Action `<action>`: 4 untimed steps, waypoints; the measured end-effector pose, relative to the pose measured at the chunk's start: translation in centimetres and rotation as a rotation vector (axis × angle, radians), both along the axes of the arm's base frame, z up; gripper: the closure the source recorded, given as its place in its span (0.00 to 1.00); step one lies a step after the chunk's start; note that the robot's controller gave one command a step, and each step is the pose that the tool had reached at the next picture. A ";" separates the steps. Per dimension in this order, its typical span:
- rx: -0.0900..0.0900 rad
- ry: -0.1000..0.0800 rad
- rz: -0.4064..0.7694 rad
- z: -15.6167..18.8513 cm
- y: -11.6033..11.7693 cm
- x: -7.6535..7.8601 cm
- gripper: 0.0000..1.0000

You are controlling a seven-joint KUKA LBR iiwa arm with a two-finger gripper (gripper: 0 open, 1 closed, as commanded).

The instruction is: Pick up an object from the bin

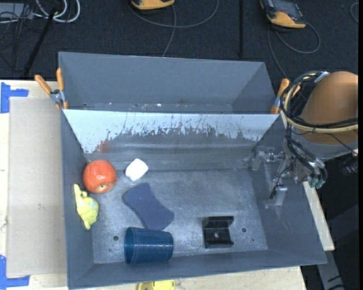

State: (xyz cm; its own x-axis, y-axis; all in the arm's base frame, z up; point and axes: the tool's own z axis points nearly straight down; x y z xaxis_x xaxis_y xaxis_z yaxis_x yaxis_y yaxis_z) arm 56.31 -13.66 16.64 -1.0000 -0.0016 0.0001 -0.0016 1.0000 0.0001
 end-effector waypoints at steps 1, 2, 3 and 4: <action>-0.001 -0.003 0.084 -4.3 3.0 -3.8 0.00; 0.001 0.003 0.412 -5.9 6.1 -5.0 0.00; 0.001 0.001 0.504 -5.3 7.8 -5.6 0.00; 0.001 0.006 0.355 -9.9 11.2 -5.8 0.00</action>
Offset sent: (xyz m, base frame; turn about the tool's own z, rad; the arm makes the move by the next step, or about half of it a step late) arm -0.0503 0.0838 -0.0546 -0.6561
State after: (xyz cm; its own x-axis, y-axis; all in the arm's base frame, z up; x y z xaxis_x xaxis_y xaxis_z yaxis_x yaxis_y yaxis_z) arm 50.50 -2.44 6.79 -0.9372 -0.3488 0.0061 -0.3488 0.9372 0.0019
